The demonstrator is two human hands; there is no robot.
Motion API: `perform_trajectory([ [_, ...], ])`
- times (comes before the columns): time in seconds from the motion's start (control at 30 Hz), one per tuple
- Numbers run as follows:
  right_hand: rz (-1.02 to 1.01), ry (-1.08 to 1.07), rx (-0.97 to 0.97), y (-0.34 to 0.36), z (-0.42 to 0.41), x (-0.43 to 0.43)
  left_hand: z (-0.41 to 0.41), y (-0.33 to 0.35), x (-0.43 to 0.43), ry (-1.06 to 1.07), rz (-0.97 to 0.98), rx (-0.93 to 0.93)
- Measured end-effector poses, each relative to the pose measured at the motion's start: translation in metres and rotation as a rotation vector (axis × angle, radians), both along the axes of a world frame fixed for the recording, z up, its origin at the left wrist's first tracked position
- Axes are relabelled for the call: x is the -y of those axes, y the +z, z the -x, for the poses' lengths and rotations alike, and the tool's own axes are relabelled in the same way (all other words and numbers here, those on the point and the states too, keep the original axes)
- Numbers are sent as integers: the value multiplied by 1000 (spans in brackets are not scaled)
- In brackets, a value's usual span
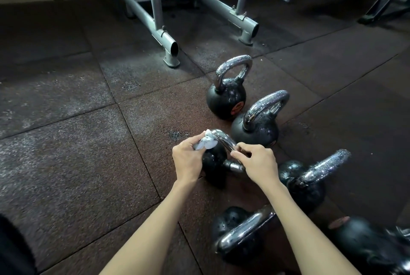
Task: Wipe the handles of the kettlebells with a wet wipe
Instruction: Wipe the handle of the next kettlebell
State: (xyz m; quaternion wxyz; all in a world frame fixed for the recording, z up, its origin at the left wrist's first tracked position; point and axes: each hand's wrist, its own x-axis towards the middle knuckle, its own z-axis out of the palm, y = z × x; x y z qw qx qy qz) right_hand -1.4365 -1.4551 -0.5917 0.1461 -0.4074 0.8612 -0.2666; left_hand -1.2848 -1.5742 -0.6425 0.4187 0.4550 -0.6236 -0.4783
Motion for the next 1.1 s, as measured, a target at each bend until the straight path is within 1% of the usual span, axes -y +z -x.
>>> perform_trajectory([
  [0.13, 14, -14, 10, 0, -2, -1, 0, -2, 3, 5, -42, 54],
  [0.3, 8, -5, 2, 1, -5, 4, 1, 9, -11, 39, 44, 211],
  [0.37, 14, -4, -6, 1, -8, 7, 0, 9, -13, 12, 112, 307],
  [0.43, 19, -4, -10, -1, -10, 12, -4, 5, -9, -53, 132, 364],
  [0.5, 18, -8, -23, -2, -10, 17, -11, 3, -3, -152, 100, 370],
  [0.6, 24, -9, -38, 0, -11, 21, -23, 2, 7, -272, 37, 282],
  [0.67, 21, -2, -52, 3, -13, 22, -28, -2, 14, -305, 81, 259],
  [0.73, 17, 3, -58, 4, -15, 23, -29, -8, 18, -269, 142, 250],
  [0.83, 17, -4, -49, 5, -17, 24, -26, -12, 22, -120, 182, 197],
  [0.93, 17, -34, -15, 7, -20, 25, -22, -7, 24, -23, 251, 186],
  [1.03, 28, -67, 30, 13, -22, 25, -15, -3, 19, 57, 368, 229],
  [1.1, 1, -68, 42, 15, -22, 25, -10, -3, 16, 80, 387, 239],
])
